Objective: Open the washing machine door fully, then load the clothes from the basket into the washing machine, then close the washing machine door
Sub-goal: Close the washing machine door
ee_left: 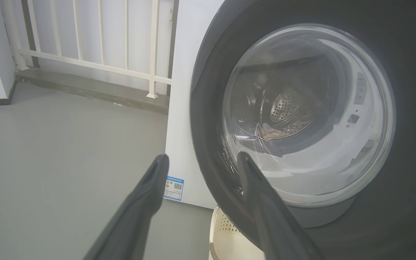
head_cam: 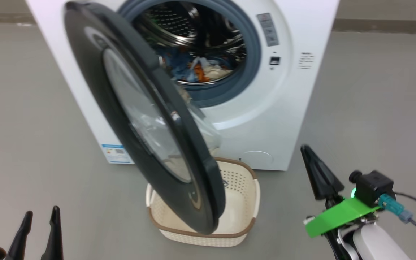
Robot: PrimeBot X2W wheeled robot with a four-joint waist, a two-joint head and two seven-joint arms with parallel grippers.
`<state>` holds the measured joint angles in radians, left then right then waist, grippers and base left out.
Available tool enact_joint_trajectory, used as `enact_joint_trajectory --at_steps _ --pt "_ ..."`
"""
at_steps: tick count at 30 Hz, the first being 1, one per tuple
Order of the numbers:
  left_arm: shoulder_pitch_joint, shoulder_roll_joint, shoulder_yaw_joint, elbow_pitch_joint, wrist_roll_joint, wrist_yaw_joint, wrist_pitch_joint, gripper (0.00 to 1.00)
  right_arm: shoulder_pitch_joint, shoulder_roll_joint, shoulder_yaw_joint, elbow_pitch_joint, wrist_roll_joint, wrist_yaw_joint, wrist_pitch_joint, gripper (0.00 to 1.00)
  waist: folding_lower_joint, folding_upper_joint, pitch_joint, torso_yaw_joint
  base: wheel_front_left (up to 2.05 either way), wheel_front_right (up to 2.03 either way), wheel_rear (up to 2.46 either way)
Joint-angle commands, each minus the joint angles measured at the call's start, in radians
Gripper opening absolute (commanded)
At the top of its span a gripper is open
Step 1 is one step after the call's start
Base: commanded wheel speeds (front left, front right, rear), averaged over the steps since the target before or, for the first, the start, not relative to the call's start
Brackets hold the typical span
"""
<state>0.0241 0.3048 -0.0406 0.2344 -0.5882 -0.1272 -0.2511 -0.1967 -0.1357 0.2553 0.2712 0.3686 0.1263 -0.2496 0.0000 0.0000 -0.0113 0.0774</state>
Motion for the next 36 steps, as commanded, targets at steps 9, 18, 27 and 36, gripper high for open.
enact_joint_trajectory --at_steps 9,18,27,36 --pt "-0.041 0.028 0.02 -0.001 -0.01 -0.003 -0.011 1.0 -0.073 0.009 0.049 -0.267 -0.01 0.004 -0.012 0.0 0.0 0.0 -0.017 0.132 0.0 0.0 0.0" --pt "-0.044 0.028 0.02 0.008 -0.011 -0.003 -0.011 1.0 -0.098 -0.002 0.239 -0.474 0.009 0.004 -0.012 0.0 0.0 0.0 -0.027 0.179 0.0 0.0 0.0" --pt "-0.043 0.017 0.02 0.01 -0.01 -0.003 -0.011 1.0 -0.092 -0.03 0.422 -0.35 0.062 0.004 -0.012 0.0 0.0 0.0 -0.033 0.188 0.0 0.0 0.0" --pt "-0.044 0.012 0.02 0.008 -0.015 -0.003 -0.011 1.0 -0.106 -0.039 0.491 -0.146 0.113 0.004 -0.012 0.0 0.0 0.0 -0.025 0.186 0.0 0.0 0.0"
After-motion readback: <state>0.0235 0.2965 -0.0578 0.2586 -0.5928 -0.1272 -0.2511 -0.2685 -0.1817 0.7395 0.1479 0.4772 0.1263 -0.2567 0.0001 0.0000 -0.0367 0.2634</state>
